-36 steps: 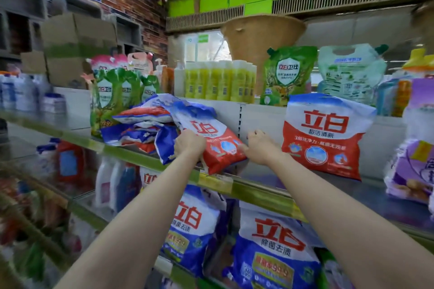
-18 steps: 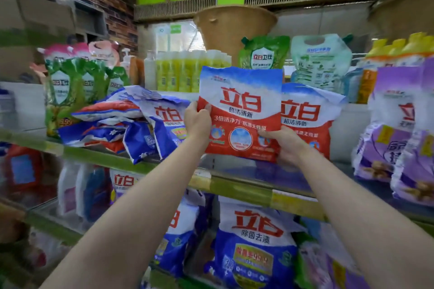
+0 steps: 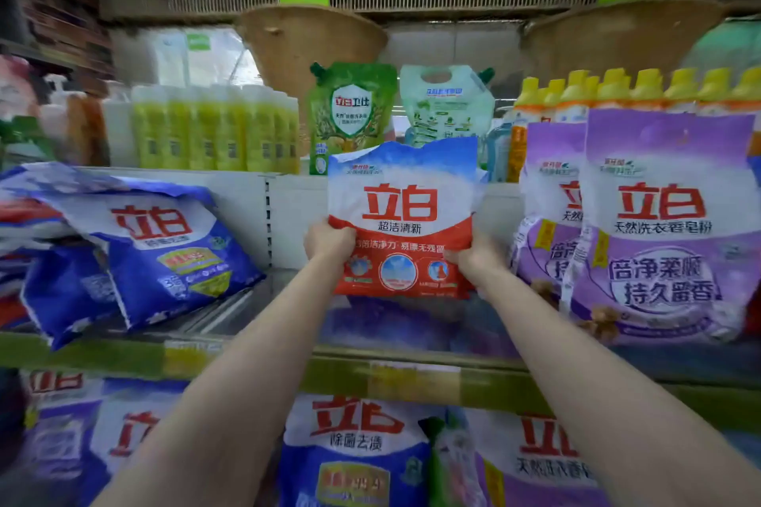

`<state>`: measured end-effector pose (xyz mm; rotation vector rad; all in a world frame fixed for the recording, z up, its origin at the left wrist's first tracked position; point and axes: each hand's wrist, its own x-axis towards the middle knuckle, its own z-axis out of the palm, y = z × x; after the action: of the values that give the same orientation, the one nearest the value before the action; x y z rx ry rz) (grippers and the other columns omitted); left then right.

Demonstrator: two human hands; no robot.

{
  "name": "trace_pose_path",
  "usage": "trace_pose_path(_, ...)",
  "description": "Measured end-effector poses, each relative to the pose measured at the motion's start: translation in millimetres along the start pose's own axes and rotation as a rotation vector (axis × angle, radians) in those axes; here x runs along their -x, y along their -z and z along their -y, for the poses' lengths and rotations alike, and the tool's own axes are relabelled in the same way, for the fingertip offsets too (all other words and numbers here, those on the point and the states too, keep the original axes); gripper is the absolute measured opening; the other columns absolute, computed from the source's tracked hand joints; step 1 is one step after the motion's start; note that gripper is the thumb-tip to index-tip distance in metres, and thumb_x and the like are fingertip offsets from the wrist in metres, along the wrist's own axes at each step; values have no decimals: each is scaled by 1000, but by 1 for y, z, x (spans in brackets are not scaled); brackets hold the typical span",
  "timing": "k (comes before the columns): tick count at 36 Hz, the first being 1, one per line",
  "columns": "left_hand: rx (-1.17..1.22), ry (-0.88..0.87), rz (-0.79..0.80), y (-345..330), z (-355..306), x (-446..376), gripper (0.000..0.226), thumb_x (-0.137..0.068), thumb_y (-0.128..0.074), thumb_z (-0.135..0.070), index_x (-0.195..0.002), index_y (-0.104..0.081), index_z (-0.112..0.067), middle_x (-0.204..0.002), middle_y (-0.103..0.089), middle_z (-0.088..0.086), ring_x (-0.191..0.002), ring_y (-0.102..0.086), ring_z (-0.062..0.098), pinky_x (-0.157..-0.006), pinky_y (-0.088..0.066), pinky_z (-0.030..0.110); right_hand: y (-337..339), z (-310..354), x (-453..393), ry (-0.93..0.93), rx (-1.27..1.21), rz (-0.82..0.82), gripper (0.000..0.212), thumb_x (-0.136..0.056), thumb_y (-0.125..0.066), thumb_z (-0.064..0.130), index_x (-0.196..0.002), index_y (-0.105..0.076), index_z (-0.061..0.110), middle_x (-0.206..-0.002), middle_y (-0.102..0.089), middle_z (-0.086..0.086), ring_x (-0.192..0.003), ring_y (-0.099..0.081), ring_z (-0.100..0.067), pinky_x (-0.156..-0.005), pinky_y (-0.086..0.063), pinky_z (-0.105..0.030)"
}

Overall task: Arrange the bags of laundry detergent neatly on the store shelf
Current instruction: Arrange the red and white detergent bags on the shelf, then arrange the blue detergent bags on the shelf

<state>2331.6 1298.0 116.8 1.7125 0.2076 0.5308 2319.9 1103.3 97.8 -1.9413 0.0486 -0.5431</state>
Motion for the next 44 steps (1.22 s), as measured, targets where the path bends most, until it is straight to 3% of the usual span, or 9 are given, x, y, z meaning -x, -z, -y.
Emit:
trace_pose_path(3, -58, -8, 38, -5, 1, 0, 36, -77, -63, -8, -113, -63, -7, -113, -66, 15, -107, -62, 31, -95, -50, 39, 5, 9, 8, 3, 137, -30, 41, -82, -68, 11, -121, -57, 7, -123, -61, -15, -114, -58, -34, -98, -46, -45)
trace_pose_path(6, -63, 7, 83, -5, 7, -11, 31, -74, -65, -7, -104, -60, -7, -112, -66, 17, -104, -63, 32, -92, -53, 43, 9, 17, 14, -28, 349, -91, 54, -86, -68, 18, -130, -44, -2, -135, -47, -17, -124, -48, -32, -99, -40, -38)
trace_pose_path(11, -286, -38, 139, -2, 19, -26, 56, -62, -54, -27, -111, -62, -4, -114, -65, 17, -108, -59, 32, -93, -52, 43, 2, 21, 26, 141, 511, -257, 42, -91, -60, 16, -123, -37, 3, -127, -45, -15, -115, -51, -29, -81, -44, -34)
trace_pose_path(15, -649, -183, 216, 20, 6, 13, 37, -88, -52, -16, -120, -55, 0, -123, -57, 18, -114, -54, 33, -93, -46, 37, -11, 28, 37, 332, 802, -129, 43, -92, -56, 22, -127, -38, 5, -129, -46, -14, -116, -49, -27, -91, -44, -36)
trace_pose_path(19, -978, -342, 139, 43, 4, 19, 39, -86, -54, -17, -123, -50, -5, -129, -51, 18, -121, -48, 35, -98, -43, 41, -30, 42, 39, 442, 926, 114, 46, -91, -54, 16, -133, -37, 7, -136, -44, -12, -125, -42, -27, -100, -39, -40)
trace_pose_path(24, -1159, -387, 20, 91, -6, 27, 37, -81, -56, -22, -115, -55, -8, -120, -55, 19, -115, -50, 37, -91, -44, 41, -60, 71, 51, 525, 953, 298, 47, -89, -57, 31, -129, -42, 11, -135, -48, -10, -126, -44, -29, -100, -38, -43)
trace_pose_path(28, -1193, -348, -100, 139, -11, 33, 40, -81, -59, -28, -115, -54, -7, -121, -56, 18, -115, -53, 36, -88, -45, 40, -87, 97, 65, 650, 932, 384, 44, -89, -58, 29, -127, -43, 13, -134, -47, -9, -126, -43, -29, -99, -37, -42)
trace_pose_path(34, -1266, -204, -247, 205, -15, 55, 45, -83, -57, -26, -122, -49, -5, -127, -53, 19, -120, -49, 37, -97, -41, 44, -130, 136, 93, 784, 810, 451, 42, -87, -58, 24, -126, -45, 11, -133, -50, -11, -123, -49, -29, -98, -42, -41)
trace_pose_path(44, -1314, -71, -407, 280, -26, 78, 41, -81, -57, -28, -117, -54, -9, -121, -54, 16, -112, -53, 34, -90, -47, 42, -177, 178, 123, 912, 720, 481, 50, -88, -58, 26, -131, -39, 10, -136, -45, -11, -128, -42, -29, -104, -38, -46)
